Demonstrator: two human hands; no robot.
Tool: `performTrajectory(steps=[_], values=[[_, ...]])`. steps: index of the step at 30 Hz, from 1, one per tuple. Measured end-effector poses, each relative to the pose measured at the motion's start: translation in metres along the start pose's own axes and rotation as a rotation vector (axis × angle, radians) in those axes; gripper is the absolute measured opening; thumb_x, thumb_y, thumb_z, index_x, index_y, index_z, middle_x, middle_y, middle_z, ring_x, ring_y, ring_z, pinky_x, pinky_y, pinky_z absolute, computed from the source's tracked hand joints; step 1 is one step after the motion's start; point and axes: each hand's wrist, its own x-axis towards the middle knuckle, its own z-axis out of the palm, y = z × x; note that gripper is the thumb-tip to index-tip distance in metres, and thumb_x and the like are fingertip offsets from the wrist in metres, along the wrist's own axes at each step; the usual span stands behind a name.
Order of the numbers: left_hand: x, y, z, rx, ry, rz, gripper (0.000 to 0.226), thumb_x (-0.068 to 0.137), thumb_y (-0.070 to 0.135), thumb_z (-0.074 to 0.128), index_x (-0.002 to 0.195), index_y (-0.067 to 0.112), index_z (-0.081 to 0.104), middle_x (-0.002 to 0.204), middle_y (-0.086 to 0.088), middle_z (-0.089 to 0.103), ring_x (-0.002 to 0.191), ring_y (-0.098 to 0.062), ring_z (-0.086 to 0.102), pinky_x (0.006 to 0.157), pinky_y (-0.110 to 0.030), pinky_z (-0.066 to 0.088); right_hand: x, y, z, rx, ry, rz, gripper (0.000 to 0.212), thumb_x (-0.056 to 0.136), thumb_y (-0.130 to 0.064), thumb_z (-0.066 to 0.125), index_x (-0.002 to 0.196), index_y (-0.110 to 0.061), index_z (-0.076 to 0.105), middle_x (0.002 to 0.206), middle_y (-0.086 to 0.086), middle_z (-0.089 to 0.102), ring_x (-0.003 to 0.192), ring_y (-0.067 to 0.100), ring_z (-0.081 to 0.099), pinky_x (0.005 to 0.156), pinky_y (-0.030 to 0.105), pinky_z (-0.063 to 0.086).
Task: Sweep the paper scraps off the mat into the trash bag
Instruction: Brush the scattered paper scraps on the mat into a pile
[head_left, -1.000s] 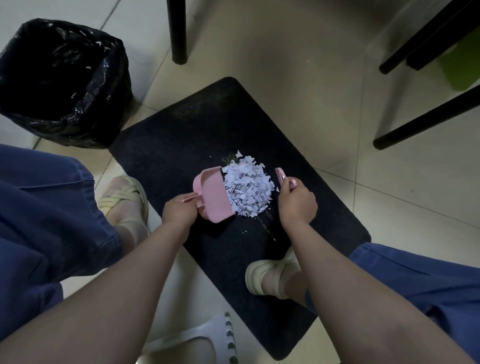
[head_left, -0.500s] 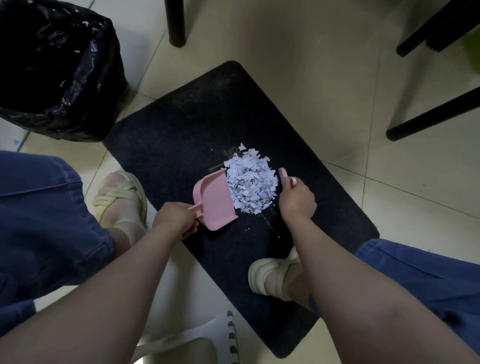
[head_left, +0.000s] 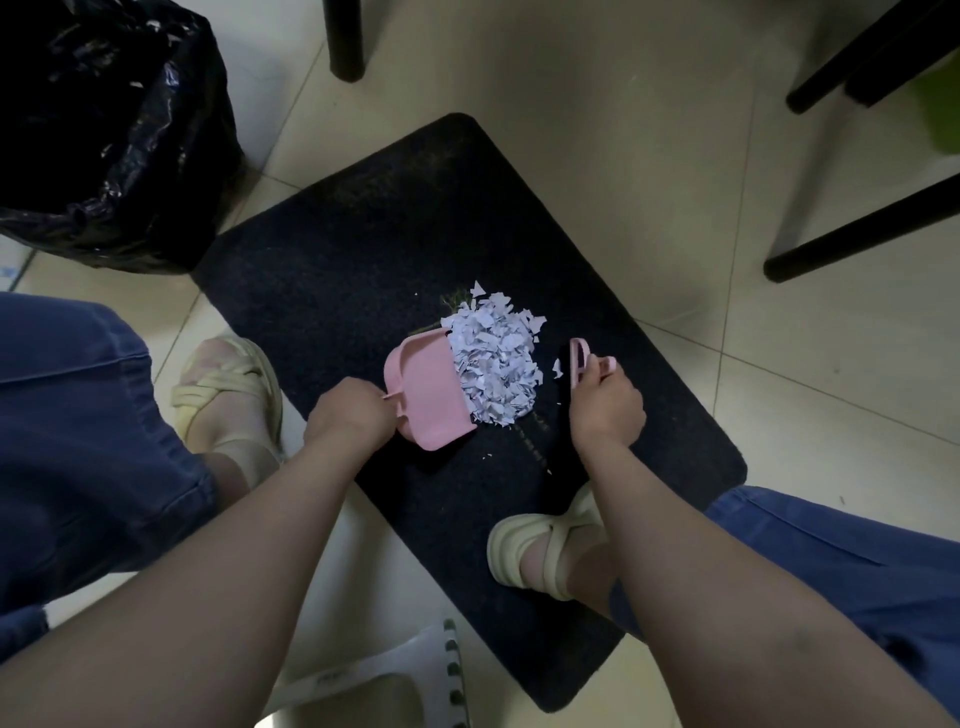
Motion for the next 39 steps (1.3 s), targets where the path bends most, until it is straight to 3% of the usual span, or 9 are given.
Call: performTrajectory(steps=[5,8,14,19,22,26,32,39], values=[[0.006,-0.016,0.010,0.012,-0.009,0.015,0.017,0.086,0.022,0.057,0.074,0.022,0.067,0.076,-0.004,0.066,0.076,-0.025,0.064,0.065,-0.028,0.047,-0.005,-0.008,0.015,0.057,-0.092,-0.070,0.042,0.099,-0.051,0.037,0.084,-0.020,0.061,0.093,0.008,0.068,0.091,0.030,0.061,0.084,0.040,0.048],[0.011,-0.024,0.014,-0.030,0.002,0.015,0.022,0.088,0.023,0.057,0.067,0.023,0.065,0.073,-0.004,0.066,0.076,-0.026,0.065,0.062,-0.026,0.045,-0.012,-0.011,0.022,0.023,-0.100,-0.154,0.041,0.099,-0.047,0.039,0.090,-0.017,0.067,0.089,0.006,0.068,0.086,0.027,0.061,0.081,0.043,0.050],[0.016,-0.017,0.007,-0.061,-0.045,0.007,0.025,0.089,0.033,0.061,0.081,0.012,0.072,0.082,-0.011,0.069,0.083,-0.030,0.066,0.070,-0.032,0.050,-0.019,-0.014,0.023,-0.015,-0.134,-0.219,0.030,0.100,-0.032,0.045,0.104,-0.012,0.068,0.098,0.010,0.065,0.094,0.030,0.057,0.083,0.042,0.048],[0.019,-0.016,0.008,-0.145,-0.112,-0.052,0.025,0.091,0.028,0.060,0.079,0.008,0.070,0.067,-0.008,0.059,0.059,-0.024,0.051,0.053,-0.026,0.037,-0.014,-0.018,0.025,-0.018,-0.130,-0.178,0.035,0.101,-0.039,0.041,0.108,-0.014,0.065,0.099,0.009,0.064,0.095,0.029,0.058,0.085,0.044,0.049],[0.021,-0.020,0.012,-0.138,-0.097,-0.049,0.019,0.090,0.025,0.060,0.082,0.012,0.072,0.069,-0.007,0.063,0.063,-0.023,0.054,0.057,-0.026,0.039,-0.011,-0.019,0.024,-0.050,-0.091,-0.165,0.039,0.101,-0.045,0.040,0.110,-0.015,0.064,0.101,0.009,0.062,0.096,0.028,0.057,0.083,0.042,0.049],[0.025,-0.021,0.018,-0.161,-0.113,-0.063,0.023,0.090,0.026,0.058,0.072,0.018,0.068,0.067,-0.002,0.068,0.065,-0.020,0.062,0.069,-0.029,0.050,-0.006,-0.019,0.024,-0.052,-0.035,-0.126,0.039,0.099,-0.049,0.043,0.112,-0.019,0.064,0.111,0.009,0.053,0.102,0.025,0.050,0.074,0.031,0.040],[0.031,-0.019,0.020,-0.133,-0.124,-0.024,0.020,0.091,0.024,0.058,0.076,0.015,0.068,0.066,-0.004,0.064,0.063,-0.021,0.056,0.064,-0.027,0.044,-0.016,-0.023,0.030,-0.054,-0.136,-0.196,0.031,0.102,-0.038,0.040,0.105,-0.013,0.060,0.092,0.011,0.067,0.084,0.031,0.063,0.066,0.034,0.041],[0.027,-0.018,0.019,-0.127,-0.138,-0.002,0.019,0.093,0.027,0.058,0.083,0.013,0.067,0.064,-0.004,0.057,0.061,-0.020,0.051,0.063,-0.026,0.040,-0.034,-0.025,0.028,-0.099,-0.188,-0.254,0.029,0.102,-0.033,0.040,0.109,-0.014,0.061,0.092,0.012,0.068,0.086,0.032,0.063,0.068,0.034,0.040]])
